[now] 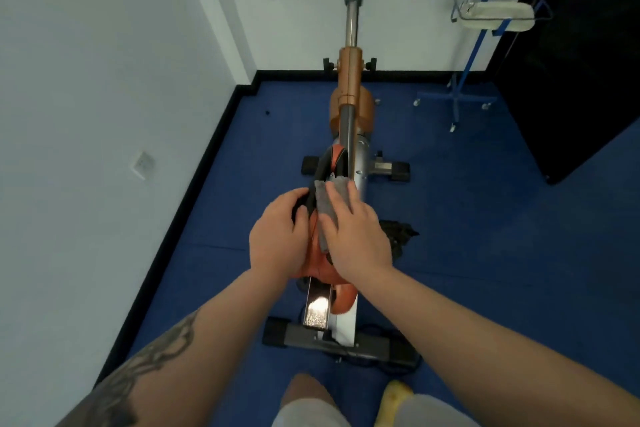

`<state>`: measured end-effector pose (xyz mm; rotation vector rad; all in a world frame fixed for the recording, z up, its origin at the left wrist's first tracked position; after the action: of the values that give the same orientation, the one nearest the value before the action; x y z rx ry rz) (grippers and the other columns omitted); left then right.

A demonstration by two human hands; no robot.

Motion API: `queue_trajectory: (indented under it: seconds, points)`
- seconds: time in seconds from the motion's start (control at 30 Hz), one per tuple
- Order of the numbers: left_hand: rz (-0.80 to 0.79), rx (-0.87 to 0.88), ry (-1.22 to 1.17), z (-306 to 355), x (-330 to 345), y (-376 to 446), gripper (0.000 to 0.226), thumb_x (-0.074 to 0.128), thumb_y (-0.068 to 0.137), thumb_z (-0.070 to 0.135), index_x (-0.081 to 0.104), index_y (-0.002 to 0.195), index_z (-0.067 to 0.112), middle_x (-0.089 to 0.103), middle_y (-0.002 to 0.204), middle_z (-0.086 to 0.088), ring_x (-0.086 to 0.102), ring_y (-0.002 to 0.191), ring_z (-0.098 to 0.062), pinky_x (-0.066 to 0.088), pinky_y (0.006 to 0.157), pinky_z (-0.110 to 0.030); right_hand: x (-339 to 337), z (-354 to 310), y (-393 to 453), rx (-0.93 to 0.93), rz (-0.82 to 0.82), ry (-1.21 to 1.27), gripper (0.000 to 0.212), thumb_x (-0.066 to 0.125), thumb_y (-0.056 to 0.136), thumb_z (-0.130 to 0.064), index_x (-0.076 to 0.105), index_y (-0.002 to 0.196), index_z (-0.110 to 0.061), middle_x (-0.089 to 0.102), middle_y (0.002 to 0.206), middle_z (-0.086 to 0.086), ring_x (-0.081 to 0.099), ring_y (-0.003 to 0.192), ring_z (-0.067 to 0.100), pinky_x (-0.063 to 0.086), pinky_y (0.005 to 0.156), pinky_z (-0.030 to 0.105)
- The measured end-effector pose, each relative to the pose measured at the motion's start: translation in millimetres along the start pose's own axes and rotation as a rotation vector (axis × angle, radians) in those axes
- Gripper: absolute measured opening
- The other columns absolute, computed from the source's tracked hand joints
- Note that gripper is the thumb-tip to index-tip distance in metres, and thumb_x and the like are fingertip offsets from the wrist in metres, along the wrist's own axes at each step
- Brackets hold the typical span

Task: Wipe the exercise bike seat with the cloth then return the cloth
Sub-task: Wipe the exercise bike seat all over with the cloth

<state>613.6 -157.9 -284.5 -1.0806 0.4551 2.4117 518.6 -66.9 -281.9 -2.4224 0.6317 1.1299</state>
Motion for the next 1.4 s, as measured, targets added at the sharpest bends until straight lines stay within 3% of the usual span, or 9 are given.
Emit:
queue_trajectory:
  seconds: [0.2,0.3,0.4,0.67,0.9,1.0,1.13,1.27,1.4]
  points:
    - [-0.007,0.025,-0.009,-4.6,2.6,3.6,0.033,0.038,0.090,0.031,0.052,0.119,0.037,0.060,0.113,0.019,0.053,0.100,0.000,0.041,0.075,-0.025,7.2,23.6,-60.9,0.075,-0.069,0.158,0.077,0.039,0.096,-0.049,-0.019,0.146,-0.042,-0.020,0.158,-0.016,0.001,0.147,0.020,0.030,0.112,0.042]
    - [-0.014,0.057,-0.007,-4.3,2.9,3.9,0.032,0.038,0.089,0.030,0.052,0.118,0.036,0.060,0.112,0.018,0.053,0.098,-0.002,0.040,0.073,-0.026,7.9,25.5,-19.1,0.193,-0.112,0.359,0.071,0.048,0.094,-0.044,0.005,0.151,-0.040,0.008,0.162,-0.001,0.019,0.144,0.027,0.024,0.116,0.043]
    - [-0.050,0.048,-0.033,-5.4,2.4,4.0,0.032,0.038,0.090,0.029,0.050,0.119,0.035,0.058,0.115,0.016,0.054,0.100,-0.006,0.043,0.075,-0.030,-2.9,22.6,14.9,0.313,-0.078,0.587,0.056,0.052,0.093,-0.040,0.033,0.145,-0.038,0.054,0.138,0.001,0.055,0.118,0.024,0.042,0.102,0.044]
    - [-0.314,0.202,-0.062,-10.4,-4.0,27.5,0.028,0.046,0.091,0.024,0.046,0.120,0.025,0.049,0.122,0.005,0.048,0.109,-0.014,0.042,0.085,-0.033,28.5,7.0,-56.0,0.309,0.308,0.334,0.065,0.032,0.088,-0.058,0.019,0.149,-0.039,0.025,0.151,-0.009,0.032,0.133,0.016,0.039,0.104,0.040]
    - [-0.537,0.773,0.006,20.2,6.4,45.5,0.042,0.048,0.090,0.012,0.049,0.131,0.021,0.040,0.146,0.004,0.031,0.136,-0.014,0.022,0.114,-0.035,-2.2,19.0,-2.0,0.562,0.233,0.503,0.031,0.046,0.093,-0.044,0.066,0.100,-0.021,0.068,0.101,0.002,0.061,0.097,0.024,0.046,0.086,0.044]
    - [-0.641,0.777,-0.031,15.6,16.9,51.4,0.041,0.045,0.095,0.017,0.047,0.135,0.024,0.036,0.149,0.008,0.020,0.141,-0.008,0.008,0.117,-0.033,19.0,9.6,-31.6,0.556,0.476,0.405,0.032,0.042,0.095,-0.043,0.058,0.116,-0.025,0.060,0.120,-0.003,0.055,0.113,0.022,0.044,0.092,0.041]
    - [-0.630,0.788,-0.081,14.5,18.7,54.4,0.040,0.045,0.094,0.016,0.049,0.133,0.027,0.037,0.147,0.010,0.019,0.141,-0.007,0.004,0.116,-0.028,65.5,-29.2,-62.7,0.509,0.673,0.247,0.062,0.041,0.097,-0.043,0.016,0.152,-0.030,0.005,0.161,-0.009,0.001,0.146,0.012,-0.001,0.116,0.026]
    - [-0.642,0.765,-0.129,14.3,20.6,56.1,0.041,0.046,0.093,0.012,0.051,0.132,0.025,0.039,0.146,0.008,0.021,0.141,-0.008,0.004,0.116,-0.029,36.3,-20.4,-44.7,0.450,0.600,0.133,0.048,0.032,0.102,-0.028,0.038,0.144,-0.007,0.031,0.154,0.013,0.022,0.145,0.029,0.021,0.117,0.046]
    - [-0.663,0.728,-0.197,12.2,20.3,55.3,0.044,0.046,0.091,0.005,0.052,0.131,0.022,0.041,0.146,0.005,0.023,0.140,-0.010,0.005,0.116,-0.029,17.6,7.1,-33.2,0.528,0.440,0.307,0.046,0.023,0.105,-0.025,0.032,0.148,-0.014,0.030,0.157,0.004,0.022,0.145,0.016,0.015,0.118,0.032]
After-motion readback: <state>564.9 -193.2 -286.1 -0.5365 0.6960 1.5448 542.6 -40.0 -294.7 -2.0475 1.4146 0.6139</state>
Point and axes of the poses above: each hand's wrist, its own y-axis towards the middle knuckle, its own x-axis out of the palm, z = x × y, the point moved 4 cm from there along y, towards the middle knuckle
